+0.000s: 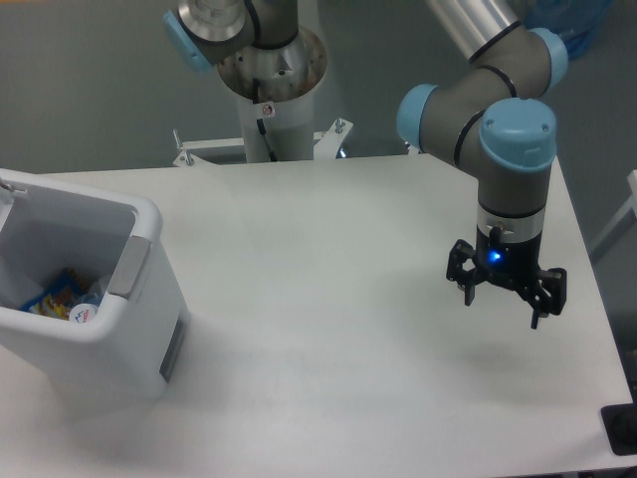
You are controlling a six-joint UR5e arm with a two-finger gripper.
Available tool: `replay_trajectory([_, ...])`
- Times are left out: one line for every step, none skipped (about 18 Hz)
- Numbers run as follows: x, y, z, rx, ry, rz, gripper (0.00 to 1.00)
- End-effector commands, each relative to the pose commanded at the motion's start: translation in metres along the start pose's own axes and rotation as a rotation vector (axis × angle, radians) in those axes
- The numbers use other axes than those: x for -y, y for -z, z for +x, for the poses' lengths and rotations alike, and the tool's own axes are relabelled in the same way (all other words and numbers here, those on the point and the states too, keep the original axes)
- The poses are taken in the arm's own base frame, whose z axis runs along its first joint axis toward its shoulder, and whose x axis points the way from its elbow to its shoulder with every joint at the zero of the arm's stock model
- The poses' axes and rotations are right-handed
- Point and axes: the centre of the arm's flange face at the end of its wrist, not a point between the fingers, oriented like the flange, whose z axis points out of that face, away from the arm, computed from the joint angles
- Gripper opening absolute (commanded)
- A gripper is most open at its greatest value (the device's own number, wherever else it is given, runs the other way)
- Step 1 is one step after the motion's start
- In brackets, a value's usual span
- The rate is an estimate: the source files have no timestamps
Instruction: Place the trash in the trash can
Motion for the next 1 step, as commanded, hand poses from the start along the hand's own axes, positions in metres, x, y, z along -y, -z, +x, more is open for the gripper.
replay_trajectory([-0.001,-0.0001,0.0008,0.001,0.0,-0.008,1.0])
